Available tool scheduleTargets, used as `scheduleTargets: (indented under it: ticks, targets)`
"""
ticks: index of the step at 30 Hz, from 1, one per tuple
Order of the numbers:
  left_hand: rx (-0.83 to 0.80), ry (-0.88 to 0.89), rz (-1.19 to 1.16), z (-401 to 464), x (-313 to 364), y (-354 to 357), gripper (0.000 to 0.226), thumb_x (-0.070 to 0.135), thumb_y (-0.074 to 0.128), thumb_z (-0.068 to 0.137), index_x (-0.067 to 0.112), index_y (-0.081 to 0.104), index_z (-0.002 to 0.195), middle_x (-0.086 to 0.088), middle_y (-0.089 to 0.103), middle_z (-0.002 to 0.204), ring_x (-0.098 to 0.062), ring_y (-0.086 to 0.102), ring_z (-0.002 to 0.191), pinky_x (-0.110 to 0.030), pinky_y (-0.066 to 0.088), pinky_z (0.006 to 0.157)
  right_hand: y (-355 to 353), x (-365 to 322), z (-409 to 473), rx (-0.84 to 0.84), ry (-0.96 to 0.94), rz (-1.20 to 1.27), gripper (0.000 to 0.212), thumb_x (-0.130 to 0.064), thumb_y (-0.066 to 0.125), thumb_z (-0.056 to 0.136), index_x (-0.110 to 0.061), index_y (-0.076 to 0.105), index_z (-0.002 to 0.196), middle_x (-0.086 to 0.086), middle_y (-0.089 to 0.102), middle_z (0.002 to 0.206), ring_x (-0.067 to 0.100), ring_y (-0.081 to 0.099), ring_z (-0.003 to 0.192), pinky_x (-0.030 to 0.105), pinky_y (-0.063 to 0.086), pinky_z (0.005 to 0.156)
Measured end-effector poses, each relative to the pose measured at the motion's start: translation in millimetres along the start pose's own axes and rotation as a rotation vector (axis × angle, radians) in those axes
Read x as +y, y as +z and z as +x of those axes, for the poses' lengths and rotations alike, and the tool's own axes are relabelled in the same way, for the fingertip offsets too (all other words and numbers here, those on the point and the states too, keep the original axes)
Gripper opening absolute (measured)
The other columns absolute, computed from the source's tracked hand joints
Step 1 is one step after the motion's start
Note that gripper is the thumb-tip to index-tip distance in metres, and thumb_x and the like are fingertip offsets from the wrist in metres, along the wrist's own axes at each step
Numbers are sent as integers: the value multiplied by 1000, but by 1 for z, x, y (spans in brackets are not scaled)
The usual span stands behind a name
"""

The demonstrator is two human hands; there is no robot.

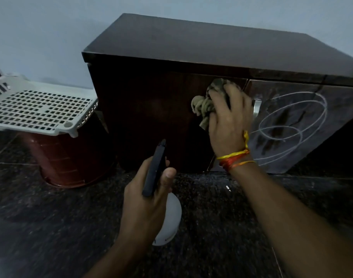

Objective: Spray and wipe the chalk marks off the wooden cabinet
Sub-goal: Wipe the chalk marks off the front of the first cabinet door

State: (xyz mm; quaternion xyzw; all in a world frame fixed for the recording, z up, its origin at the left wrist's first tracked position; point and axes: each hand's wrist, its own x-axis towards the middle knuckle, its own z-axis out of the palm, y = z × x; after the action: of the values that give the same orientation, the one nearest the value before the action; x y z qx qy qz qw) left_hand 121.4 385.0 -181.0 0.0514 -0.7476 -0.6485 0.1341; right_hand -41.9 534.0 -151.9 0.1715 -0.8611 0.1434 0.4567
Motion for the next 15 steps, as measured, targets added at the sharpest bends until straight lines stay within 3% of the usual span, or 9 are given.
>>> scheduleTargets:
  ticks: [3,7,11,15]
  targets:
    - [-4,-6,8,1,3,0,51,97,44,56,75,47,102,41,62,99,-4,65,84,-37,50,73,11,2,-24,31,-49,-62,42,0,55,83,-14,60,123,13,50,134,33,42,114,44,39,88]
    - [-5,-18,-19,0,7,1,43,77,48,65,63,47,106,43,61,99,-7,65,86,-35,48,77,24,16,-59,-29,-156,-115,43,2,53,91,-11,52,133,12,31,144,39,36,127,51,39,99]
    - [-11,-24,2,-2,8,0,44,69,48,66,55,49,108,39,62,96,-10,64,80,-40,49,76,26,11,-60,-94,-140,-108,44,-3,42,96,-7,40,141,16,19,150,45,21,137,57,25,112]
    - [-13,-27,10,-3,2,-1,41,69,49,68,58,49,107,37,62,101,-11,65,86,-39,50,77,25,4,-39,-51,-65,-106,49,3,46,92,-3,41,140,23,28,150,47,21,139,55,21,114]
